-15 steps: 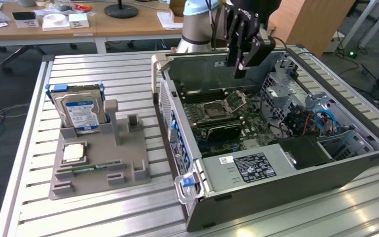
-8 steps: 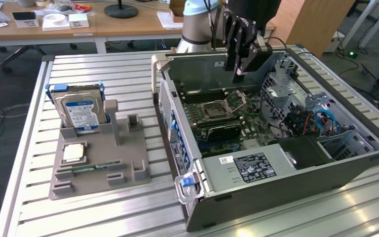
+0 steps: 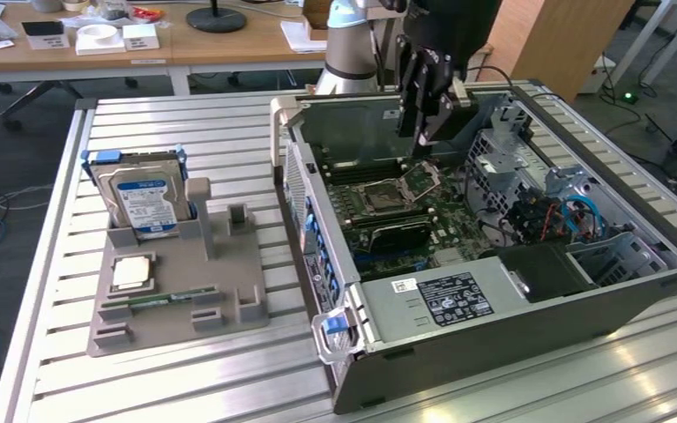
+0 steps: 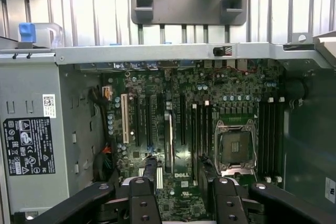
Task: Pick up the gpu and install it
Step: 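Insert the gpu into the slot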
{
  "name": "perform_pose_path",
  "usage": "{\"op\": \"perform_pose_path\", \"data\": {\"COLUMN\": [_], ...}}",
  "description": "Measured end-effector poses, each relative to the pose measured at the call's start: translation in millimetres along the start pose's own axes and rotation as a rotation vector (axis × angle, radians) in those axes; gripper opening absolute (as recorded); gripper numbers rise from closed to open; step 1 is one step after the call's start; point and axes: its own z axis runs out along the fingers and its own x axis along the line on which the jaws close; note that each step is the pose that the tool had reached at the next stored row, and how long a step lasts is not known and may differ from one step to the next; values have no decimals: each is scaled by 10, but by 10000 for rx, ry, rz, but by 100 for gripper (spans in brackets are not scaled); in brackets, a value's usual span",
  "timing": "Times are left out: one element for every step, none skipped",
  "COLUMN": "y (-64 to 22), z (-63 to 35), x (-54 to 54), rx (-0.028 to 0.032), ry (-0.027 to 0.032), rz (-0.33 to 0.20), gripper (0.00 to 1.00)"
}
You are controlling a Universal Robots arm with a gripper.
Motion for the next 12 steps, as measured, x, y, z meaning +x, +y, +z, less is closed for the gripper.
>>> {"op": "perform_pose_path", "data": {"y": [1, 1, 2, 2, 3, 3, 4, 5, 5, 5, 6, 6], "z": [18, 36, 54, 71, 87, 103, 118, 134, 148, 162, 177, 191], "x": [0, 0, 1, 1, 1, 2, 1, 1, 2, 2, 2, 2], "rx": [-2, -3, -5, -7, -8, -9, -10, -11, -13, -14, -16, -16], "ry": [0, 0, 2, 3, 2, 4, 3, 2, 3, 4, 4, 4], "rz": [9, 18, 28, 36, 44, 52, 59, 66, 72, 78, 84, 91], "gripper": [45, 45, 45, 45, 45, 45, 45, 45, 45, 45, 45, 45]}}
